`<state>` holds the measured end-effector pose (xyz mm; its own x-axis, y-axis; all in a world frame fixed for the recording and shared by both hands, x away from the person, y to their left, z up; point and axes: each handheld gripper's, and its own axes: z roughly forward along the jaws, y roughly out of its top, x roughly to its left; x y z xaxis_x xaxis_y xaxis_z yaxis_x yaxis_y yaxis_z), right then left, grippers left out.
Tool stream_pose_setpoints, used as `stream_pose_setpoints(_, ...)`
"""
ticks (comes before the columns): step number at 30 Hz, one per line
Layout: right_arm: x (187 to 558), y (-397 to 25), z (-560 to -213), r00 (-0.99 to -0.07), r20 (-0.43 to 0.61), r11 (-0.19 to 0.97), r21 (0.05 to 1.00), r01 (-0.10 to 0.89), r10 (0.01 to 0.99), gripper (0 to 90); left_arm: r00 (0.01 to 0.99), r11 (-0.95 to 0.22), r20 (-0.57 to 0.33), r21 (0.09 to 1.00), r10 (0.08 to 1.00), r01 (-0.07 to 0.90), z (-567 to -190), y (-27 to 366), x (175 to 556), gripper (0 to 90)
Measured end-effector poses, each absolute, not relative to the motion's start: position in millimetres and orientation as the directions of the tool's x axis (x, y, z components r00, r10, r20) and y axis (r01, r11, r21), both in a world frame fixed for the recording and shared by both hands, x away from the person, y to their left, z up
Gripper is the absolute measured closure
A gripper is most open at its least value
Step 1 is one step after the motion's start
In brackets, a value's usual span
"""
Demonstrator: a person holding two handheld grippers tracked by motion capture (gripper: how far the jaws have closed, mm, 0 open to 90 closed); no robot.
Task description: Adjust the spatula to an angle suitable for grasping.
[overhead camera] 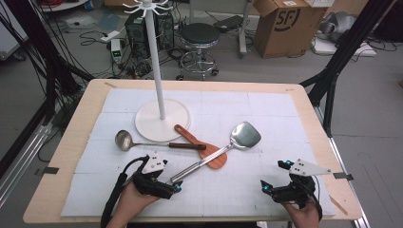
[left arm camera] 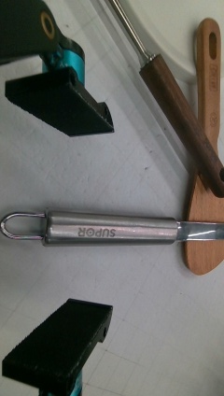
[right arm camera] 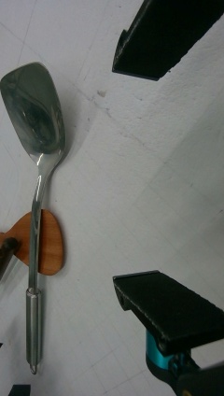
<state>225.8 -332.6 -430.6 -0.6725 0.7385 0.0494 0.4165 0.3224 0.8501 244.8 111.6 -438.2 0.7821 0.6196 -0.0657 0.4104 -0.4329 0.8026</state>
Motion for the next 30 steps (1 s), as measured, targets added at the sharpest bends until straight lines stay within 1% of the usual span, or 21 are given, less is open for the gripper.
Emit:
stream_pose_setpoints(1,225.8,-332.8,-430.6,-0.673,0.048,0.324,0.85,0.416,0.738,0.5,0.784,-0.438,-0.063,0.8,0.617,0.409,-438.9,110.1,245.7,15.6)
stream_pose_setpoints(2,225.8,-332.8,-430.6,-0.673,0.048,0.324,0.85,0.416,0.738,0.5,0.783,-0.44,-0.062,0.799,0.618,0.41,-439.8,108.8,246.3,15.6)
stream_pose_setpoints(4,225.7,-333.1,-430.6,-0.673,0.048,0.323,0.85,0.415,0.738,0.5,0.787,-0.446,-0.062,0.795,0.614,0.411,-441.4,107.0,247.6,22.1)
stream_pose_setpoints(5,225.7,-333.1,-430.6,-0.673,0.048,0.323,0.85,0.415,0.738,0.5,0.789,-0.45,-0.061,0.794,0.611,0.41,-442.1,106.2,247.8,22.1)
stream_pose_setpoints(6,225.6,-333.0,-430.5,-0.674,0.048,0.324,0.85,0.415,0.738,0.5,0.795,-0.456,-0.06,0.792,0.604,0.407,-442.5,105.6,248.1,27.7)
stream_pose_setpoints(11,225.6,-332.1,-430.2,-0.677,0.046,0.327,0.851,0.412,0.734,0.5,0.803,-0.46,-0.062,0.793,0.592,0.4,-444.4,102.6,248.5,36.7)
stream_pose_setpoints(12,225.6,-332.1,-430.2,-0.677,0.046,0.327,0.851,0.412,0.734,0.5,0.803,-0.461,-0.063,0.791,0.593,0.402,-444.9,102.1,248.7,36.7)
stream_pose_setpoints(13,225.6,-331.4,-430.2,-0.678,0.046,0.327,0.85,0.412,0.734,0.5,0.805,-0.466,-0.061,0.789,0.59,0.401,-445.4,101.7,249.3,39.7)
stream_pose_setpoints(19,226.0,-330.4,-430.5,-0.683,0.045,0.333,0.848,0.412,0.729,0.5,0.815,-0.494,-0.051,0.773,0.577,0.398,-448.6,97.8,250.4,48.4)
stream_pose_setpoints(20,226.0,-330.4,-430.5,-0.683,0.045,0.333,0.848,0.412,0.729,0.5,0.817,-0.498,-0.051,0.771,0.575,0.398,-449.0,97.0,250.3,48.4)
stream_pose_setpoints(21,226.0,-330.3,-430.4,-0.684,0.044,0.334,0.848,0.411,0.729,0.5,0.82,-0.499,-0.05,0.772,0.57,0.394,-449.6,96.0,250.2,52.3)
stream_pose_setpoints(23,226.0,-330.2,-430.4,-0.684,0.044,0.334,0.848,0.411,0.728,0.5,0.824,-0.507,-0.043,0.769,0.565,0.388,-450.4,94.2,249.9,54.0)
stream_pose_setpoints(24,226.1,-330.2,-430.5,-0.685,0.044,0.336,0.848,0.41,0.727,0.5,0.825,-0.514,-0.039,0.766,0.564,0.387,-450.6,93.6,249.7,56.5)
stream_pose_setpoints(25,226.1,-330.2,-430.5,-0.685,0.044,0.336,0.848,0.41,0.727,0.5,0.827,-0.518,-0.031,0.766,0.562,0.381,-450.7,93.3,249.7,56.5)
stream_pose_setpoints(26,226.3,-329.7,-430.7,-0.684,0.047,0.333,0.848,0.412,0.728,0.5,0.826,-0.517,-0.03,0.767,0.563,0.38,-450.8,93.1,249.8,59.6)
stream_pose_setpoints(30,226.6,-329.1,-430.7,-0.687,0.044,0.339,0.846,0.412,0.726,0.5,0.826,-0.519,-0.023,0.768,0.563,0.376,-450.8,93.6,250.8,63.2)
